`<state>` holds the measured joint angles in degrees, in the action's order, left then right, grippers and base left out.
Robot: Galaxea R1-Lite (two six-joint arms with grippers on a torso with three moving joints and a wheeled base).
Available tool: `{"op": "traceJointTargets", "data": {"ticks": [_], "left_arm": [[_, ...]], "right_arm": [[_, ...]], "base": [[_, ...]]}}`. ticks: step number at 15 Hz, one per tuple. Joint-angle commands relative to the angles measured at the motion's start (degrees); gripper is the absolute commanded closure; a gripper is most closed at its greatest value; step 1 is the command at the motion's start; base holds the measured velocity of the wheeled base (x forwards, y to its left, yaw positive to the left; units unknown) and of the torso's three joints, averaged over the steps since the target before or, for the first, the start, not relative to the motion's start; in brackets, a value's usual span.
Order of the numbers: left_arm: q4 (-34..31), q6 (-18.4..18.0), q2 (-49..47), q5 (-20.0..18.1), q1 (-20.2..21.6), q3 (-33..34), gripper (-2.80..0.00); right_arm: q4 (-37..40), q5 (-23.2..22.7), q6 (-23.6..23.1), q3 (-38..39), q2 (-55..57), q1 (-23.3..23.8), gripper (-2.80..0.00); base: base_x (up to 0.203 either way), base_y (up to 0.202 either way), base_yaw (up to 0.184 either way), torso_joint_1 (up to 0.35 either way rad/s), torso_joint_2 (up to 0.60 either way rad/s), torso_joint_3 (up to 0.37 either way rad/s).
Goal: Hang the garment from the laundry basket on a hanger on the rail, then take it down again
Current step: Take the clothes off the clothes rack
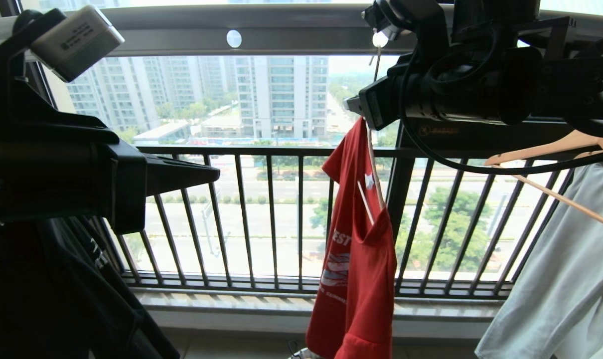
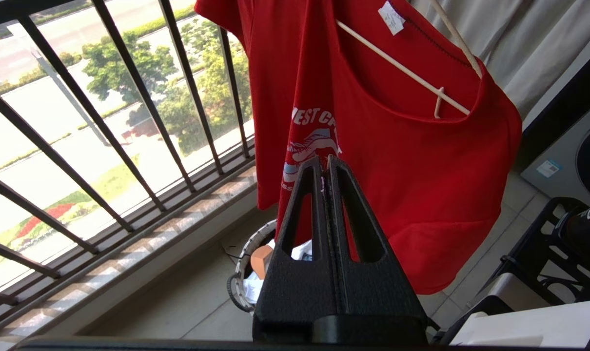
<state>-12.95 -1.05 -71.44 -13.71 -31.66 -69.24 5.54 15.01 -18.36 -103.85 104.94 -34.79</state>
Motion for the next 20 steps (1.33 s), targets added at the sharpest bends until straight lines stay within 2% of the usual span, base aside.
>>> {"op": "traceJointTargets", "data": {"ticks": [1, 3, 4, 11, 13, 15, 18, 20], "left_arm": [[-0.06, -0.01, 0.33, -0.08, -0.04, -0.02, 0.00], [-0.06, -0.01, 0.60, -0.08, -0.01, -0.02, 0.00], [-0.06, -0.01, 0.60, -0.08, 0.02, -0.02, 0.00], [0.01, 0.01, -0.09, -0.08, -0.13, 0.16, 0.00], [1.47, 1.15, -1.38, -0.17, -1.63, 0.64, 0.00], [8.85, 5.23, -3.86, -0.17, -4.30, 2.77, 0.00], [23.31, 7.32, -12.39, -0.45, -6.34, 7.58, 0.00], [30.12, 10.34, -17.14, -2.70, -6.72, 8.48, 0.00]], "right_arm": [[-2.06, 1.23, -0.24, -0.38, 1.56, -0.02, -2.80], [-4.22, 3.01, -0.45, -0.56, 2.79, 0.07, -2.80], [-4.31, 3.01, -0.45, -0.56, 2.90, 0.07, 0.00], [-3.87, 2.42, -0.37, -0.56, 1.93, 0.07, 0.00], [-3.79, 1.70, -0.28, -0.47, 1.58, 0.07, 0.00], [-3.87, 1.60, -0.19, -0.47, 1.58, 0.07, 0.00], [-3.84, 1.16, -0.19, -0.30, 1.38, -0.02, 0.00], [-3.78, 1.16, -0.19, -0.26, 0.79, -0.19, 0.00]], "base": [[0.000, 0.000, 0.000, 0.000, 0.00, 0.000], [0.000, 0.000, 0.000, 0.000, 0.00, 0.000], [0.000, 0.000, 0.000, 0.000, 0.00, 0.000], [0.000, 0.000, 0.000, 0.000, 0.00, 0.000], [0.000, 0.000, 0.000, 0.000, 0.00, 0.000], [0.000, 0.000, 0.000, 0.000, 0.00, 0.000], [0.000, 0.000, 0.000, 0.000, 0.00, 0.000], [0.000, 0.000, 0.000, 0.000, 0.00, 0.000]]}}
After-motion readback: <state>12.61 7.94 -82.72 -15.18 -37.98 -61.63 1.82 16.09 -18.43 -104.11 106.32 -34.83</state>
